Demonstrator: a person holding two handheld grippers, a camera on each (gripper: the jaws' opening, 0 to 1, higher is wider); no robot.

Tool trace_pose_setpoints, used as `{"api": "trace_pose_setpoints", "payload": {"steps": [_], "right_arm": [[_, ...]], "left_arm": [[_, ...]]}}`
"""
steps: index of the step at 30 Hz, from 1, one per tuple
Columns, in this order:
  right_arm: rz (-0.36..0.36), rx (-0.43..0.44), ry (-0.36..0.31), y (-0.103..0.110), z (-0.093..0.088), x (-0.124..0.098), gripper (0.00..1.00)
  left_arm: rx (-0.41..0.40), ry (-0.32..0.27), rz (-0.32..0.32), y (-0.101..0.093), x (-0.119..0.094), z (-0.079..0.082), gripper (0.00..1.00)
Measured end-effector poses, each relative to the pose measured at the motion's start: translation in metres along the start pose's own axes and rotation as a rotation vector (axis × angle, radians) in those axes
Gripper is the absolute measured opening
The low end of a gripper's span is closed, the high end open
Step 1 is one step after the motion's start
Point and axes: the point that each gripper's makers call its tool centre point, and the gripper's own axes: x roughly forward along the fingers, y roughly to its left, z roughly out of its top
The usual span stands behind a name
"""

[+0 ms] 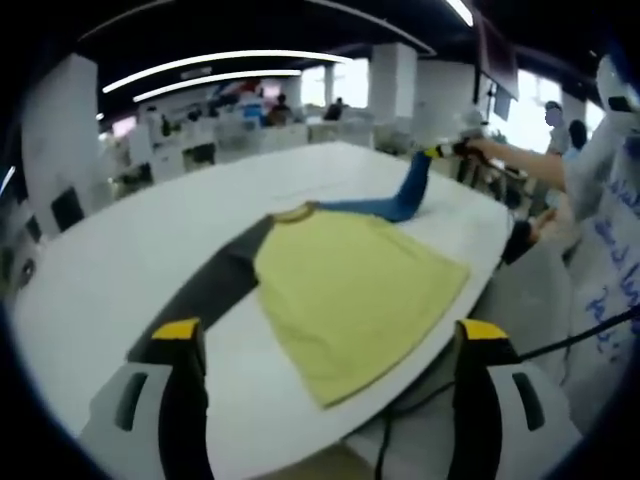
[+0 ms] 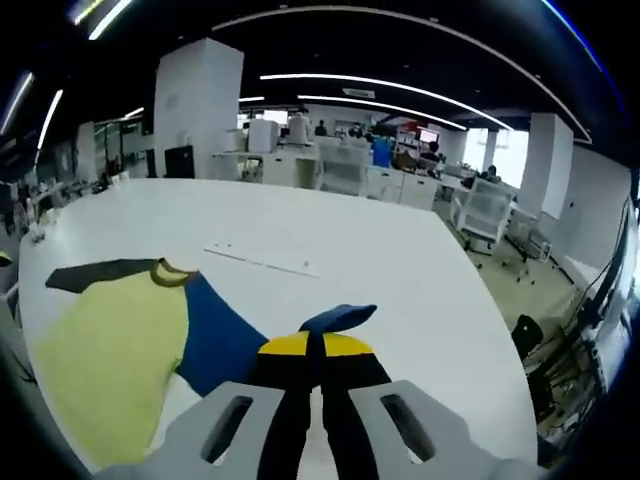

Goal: Fold the garment on the visible template until the final outline fits inside the template.

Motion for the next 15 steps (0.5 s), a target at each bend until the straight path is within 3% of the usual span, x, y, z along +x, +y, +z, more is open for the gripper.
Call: {"api": "trace_pose_setpoints", "payload": {"steps": [10,15], "right_arm": [[0.097,-0.053,-0.052,0.051,0.038,0.019,0.02],[0.138,-0.07,-0.075,0.089,0.055,0.019,0.02]], "left_arm": [[0.008,-0.007,-0.004,0.001,-0.004,0.001,1.0],[0.006,-0.009,0.002,0.003,-0.007,0.0,1.0]]}}
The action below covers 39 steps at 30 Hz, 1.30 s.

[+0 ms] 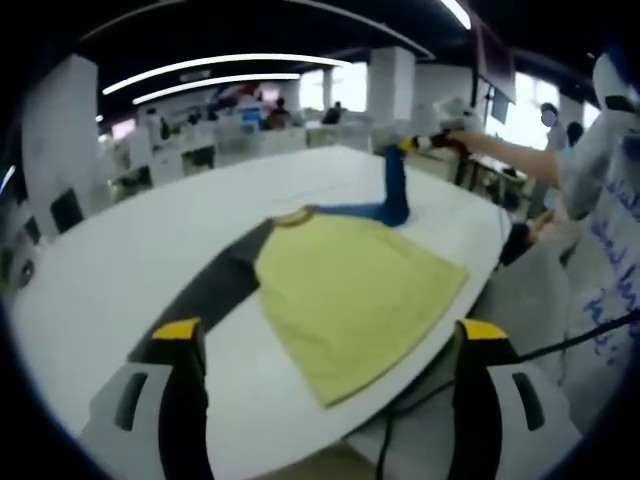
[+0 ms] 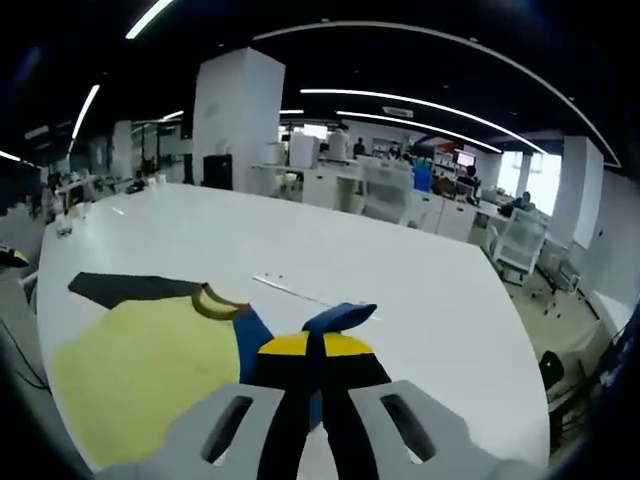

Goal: Fold the garment on the visible template until the final outline fits inside the template.

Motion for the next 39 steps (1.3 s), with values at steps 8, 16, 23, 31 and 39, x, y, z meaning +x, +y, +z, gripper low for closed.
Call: {"api": "trace_pose_setpoints", "payload": {"steps": [8,16,23,31,39], "right_arm": [[0.059,-0.022,-0.02,0.032,0.021,0.018,0.02],[0.105,-0.041,-0.035,0.055,0.035,0.036,0.02],[0.137,-0.052,-0.043,0.069,0.045,0.048,0.02],[0.174,-0.07,-0.047,0.09,0.055,0.062,0.02],[0.238,-0.104,-0.056,0.121,0.066,0.073,0.02]], "left_arm": [[-0.006,-0.002,0.006,0.003,-0.003,-0.001,1.0],[-0.005,-0.011,0.009,0.006,-0.007,-0.001,0.99],[-0.008,-0.013,0.018,0.01,-0.01,-0.003,0.99],[-0.014,-0.019,0.02,0.013,-0.013,-0.004,0.99],[-0.024,-0.013,0.027,0.016,-0.016,-0.008,0.99]]}}
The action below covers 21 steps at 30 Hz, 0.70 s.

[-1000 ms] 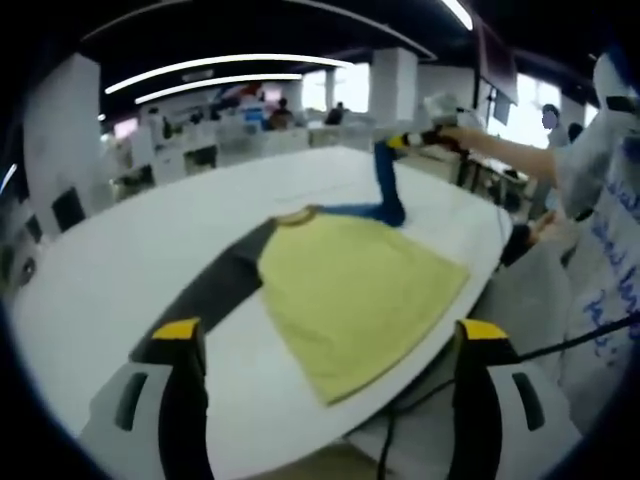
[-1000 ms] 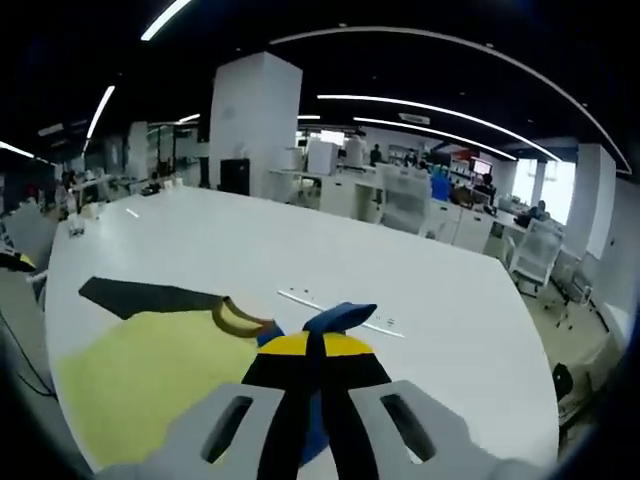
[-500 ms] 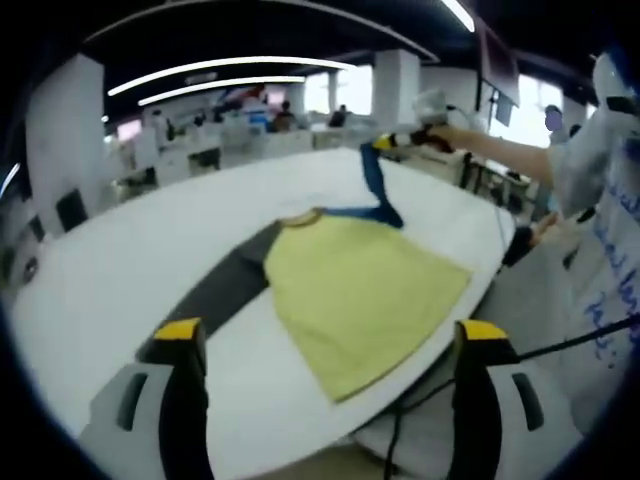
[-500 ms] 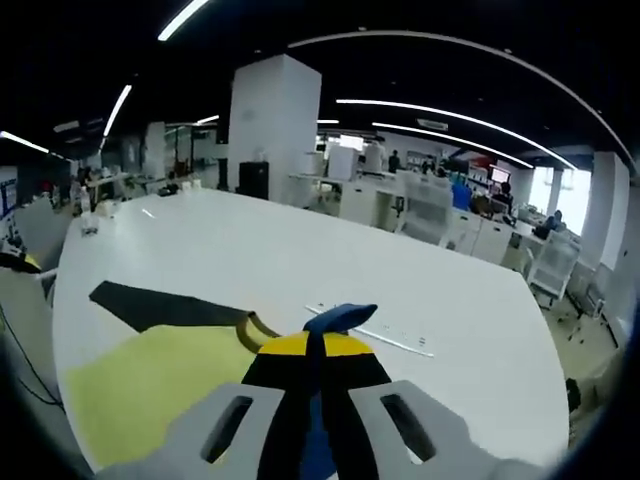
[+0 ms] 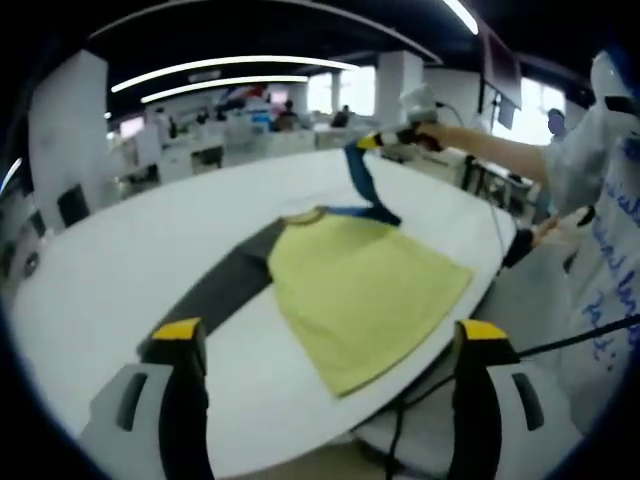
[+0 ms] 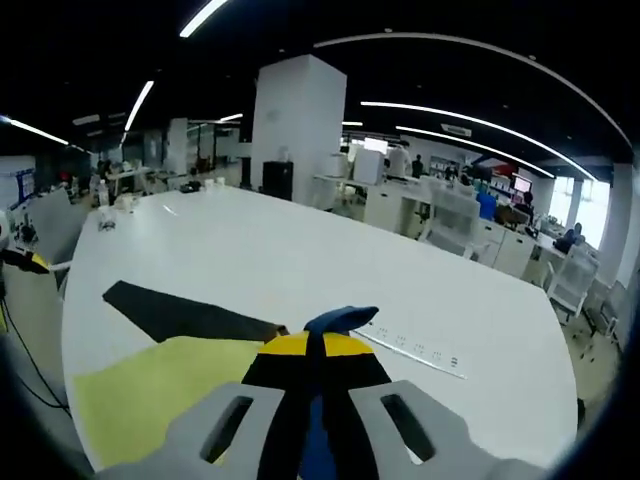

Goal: Fold the garment on the visible template until the final outline fits inside the template.

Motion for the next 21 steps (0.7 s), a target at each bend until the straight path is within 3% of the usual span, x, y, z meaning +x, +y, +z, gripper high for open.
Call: {"api": "trace_pose_setpoints", "payload": {"steps": [21], "right_arm": [[0.167,-0.055,0.016,0.073,0.002,0.044,0.02]], "left_arm": [[-0.02,0.011,0.011,-0.002,-0.006,-0.006,0.99]]}}
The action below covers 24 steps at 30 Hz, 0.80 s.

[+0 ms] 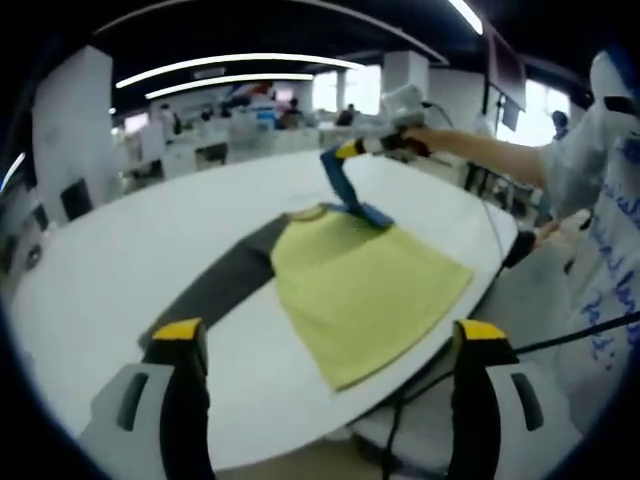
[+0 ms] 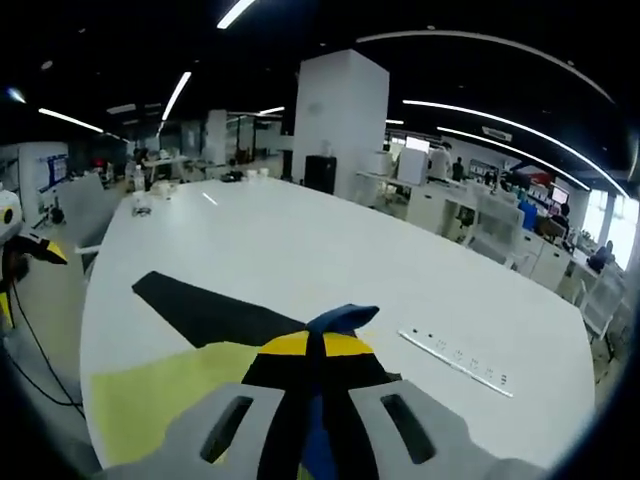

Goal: Fold the garment on the visible template until the final outline fits inside the template.

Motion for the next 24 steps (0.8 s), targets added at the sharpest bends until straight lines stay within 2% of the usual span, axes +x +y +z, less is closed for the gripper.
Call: {"api": "trace_pose_setpoints", "payload": {"steps": [12,17,24], "right_arm": [[0.018,0.019,0.015,0.017,-0.013,0.027,0.02],[0.043,0.022,0.042,0.029,-0.024,0.038,0.02],[0.055,0.022,0.071,0.035,-0.038,0.048,0.02]], "left_arm": [[-0.011,0.007,0.004,0.001,0.0,-0.001,0.98],[-0.016,0.016,0.006,0.002,0.0,-0.004,0.97],[-0.027,0.008,0.018,0.005,-0.001,-0.002,0.97]]}}
